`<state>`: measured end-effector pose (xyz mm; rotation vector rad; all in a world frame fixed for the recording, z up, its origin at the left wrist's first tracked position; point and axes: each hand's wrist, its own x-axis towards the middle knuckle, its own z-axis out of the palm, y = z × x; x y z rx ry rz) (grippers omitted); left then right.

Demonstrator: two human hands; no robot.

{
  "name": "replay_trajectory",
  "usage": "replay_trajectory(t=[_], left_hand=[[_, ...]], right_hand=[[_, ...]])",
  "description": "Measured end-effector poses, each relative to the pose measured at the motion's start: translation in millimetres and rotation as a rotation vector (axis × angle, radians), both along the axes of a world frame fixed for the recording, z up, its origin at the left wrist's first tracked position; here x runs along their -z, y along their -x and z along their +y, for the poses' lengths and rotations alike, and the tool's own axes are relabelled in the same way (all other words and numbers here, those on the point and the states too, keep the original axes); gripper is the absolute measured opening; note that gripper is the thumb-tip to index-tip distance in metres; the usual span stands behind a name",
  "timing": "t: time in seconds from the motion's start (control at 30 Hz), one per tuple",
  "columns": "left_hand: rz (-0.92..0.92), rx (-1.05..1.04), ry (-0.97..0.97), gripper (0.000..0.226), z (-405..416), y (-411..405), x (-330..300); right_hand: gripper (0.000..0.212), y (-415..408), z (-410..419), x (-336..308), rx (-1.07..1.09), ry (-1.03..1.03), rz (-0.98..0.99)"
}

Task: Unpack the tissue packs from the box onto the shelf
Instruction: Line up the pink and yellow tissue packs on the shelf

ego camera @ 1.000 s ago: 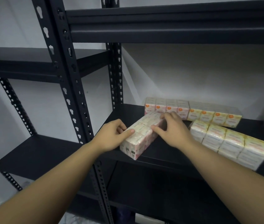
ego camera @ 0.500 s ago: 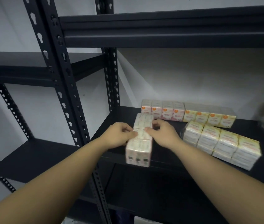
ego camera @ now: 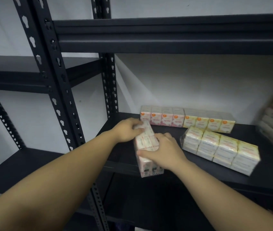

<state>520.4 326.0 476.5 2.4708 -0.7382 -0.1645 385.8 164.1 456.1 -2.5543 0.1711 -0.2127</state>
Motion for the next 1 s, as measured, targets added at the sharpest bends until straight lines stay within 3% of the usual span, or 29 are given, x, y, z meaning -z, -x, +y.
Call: replay_trajectory(t=[0.2, 0.33, 0.47, 0.57, 0.77, 1.0], left_hand=[[-0.125, -0.148, 0.056, 0.055, 30.1, 13.7, 19.8], [-0.159, -0.195, 0.128, 0.059, 45.1, 31.2, 36.0], [-0.254, -0.210, 0.100, 0.071, 42.8, 38.6, 45.3], [-0.323, -0.189, 0.048, 0.078, 30.9, 36.4, 40.1], [-0.427, 0.059, -0.213, 0.089, -11.8, 30.9, 32.2], [-0.405, 0.064, -0.220, 0.080, -60.2, 9.9, 36.2]], right_hand=[[0.097, -5.6, -47.3, -15.9, 0.074, 0.108, 0.005], [0.068, -10.1, -62.9, -17.3, 0.019, 0.221, -0.095], [0.059, -12.8, -62.9, -12.4, -0.008, 0.312, -0.151], [0.063, -8.6, -71.9, -12.1, -0.035, 0.306, -0.179], [0.081, 7.6, -120.4, -14.0, 0.081, 0.402, -0.149], [0.083, 37.0, -180.4, -1.2, 0.247, 0.551, -0.002]])
